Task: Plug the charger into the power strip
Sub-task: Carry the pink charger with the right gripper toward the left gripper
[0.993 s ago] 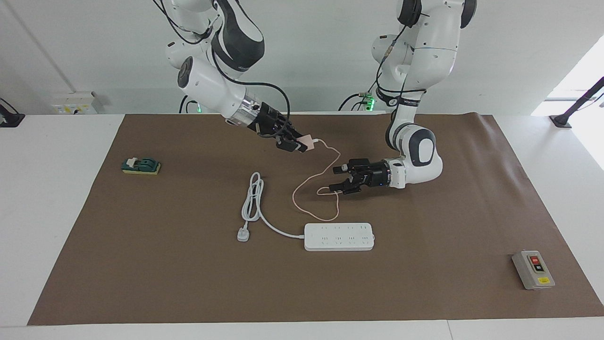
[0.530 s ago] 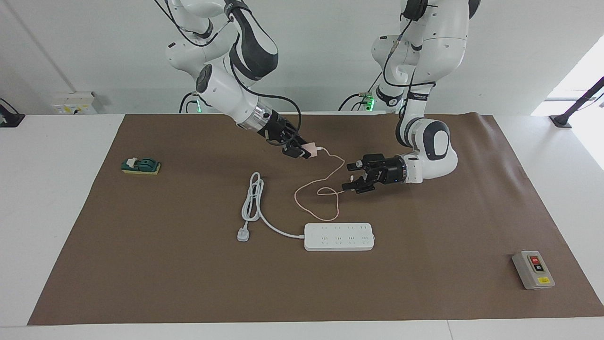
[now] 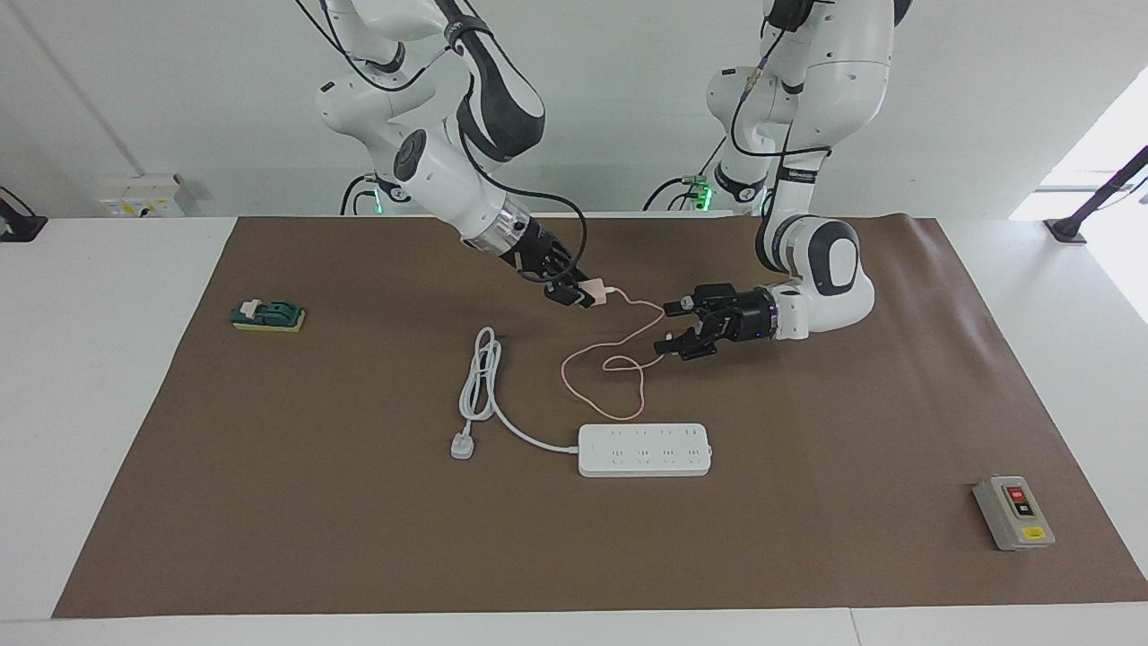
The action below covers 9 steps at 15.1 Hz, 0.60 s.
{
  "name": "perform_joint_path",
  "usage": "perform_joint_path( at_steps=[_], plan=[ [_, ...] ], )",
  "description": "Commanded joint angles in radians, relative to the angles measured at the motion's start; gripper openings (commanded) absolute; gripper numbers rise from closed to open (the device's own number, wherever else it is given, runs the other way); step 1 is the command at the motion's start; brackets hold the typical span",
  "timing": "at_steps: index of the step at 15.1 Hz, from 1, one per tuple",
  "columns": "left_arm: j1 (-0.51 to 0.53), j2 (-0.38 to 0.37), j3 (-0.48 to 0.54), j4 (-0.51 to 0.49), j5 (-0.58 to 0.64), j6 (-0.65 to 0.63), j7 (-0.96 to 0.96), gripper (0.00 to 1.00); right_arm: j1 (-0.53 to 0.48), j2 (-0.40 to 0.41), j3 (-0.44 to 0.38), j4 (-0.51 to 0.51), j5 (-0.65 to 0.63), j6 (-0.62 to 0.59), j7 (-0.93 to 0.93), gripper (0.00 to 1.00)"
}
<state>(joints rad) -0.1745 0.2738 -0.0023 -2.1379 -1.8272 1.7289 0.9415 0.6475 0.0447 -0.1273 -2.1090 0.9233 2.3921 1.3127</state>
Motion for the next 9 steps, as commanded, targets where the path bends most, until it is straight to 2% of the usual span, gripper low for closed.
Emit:
perform_joint_path(
  at_steps=[1,7,9],
  plan=[
    [-0.002,-0.015,-0.001,-0.020,0.012,0.003,-0.001,1.00,0.001,-0.006,-0.003,-0.008,0.023,0.016,0.006,0.00],
    [-0.013,-0.025,0.001,-0.079,0.014,0.017,-0.055,1.00,-0.020,0.014,-0.006,0.035,0.028,0.013,0.075,0.00],
    [-0.016,-0.025,0.001,-0.086,0.014,0.023,-0.059,1.00,-0.031,0.052,-0.006,0.075,0.023,-0.019,0.076,0.00]
  ],
)
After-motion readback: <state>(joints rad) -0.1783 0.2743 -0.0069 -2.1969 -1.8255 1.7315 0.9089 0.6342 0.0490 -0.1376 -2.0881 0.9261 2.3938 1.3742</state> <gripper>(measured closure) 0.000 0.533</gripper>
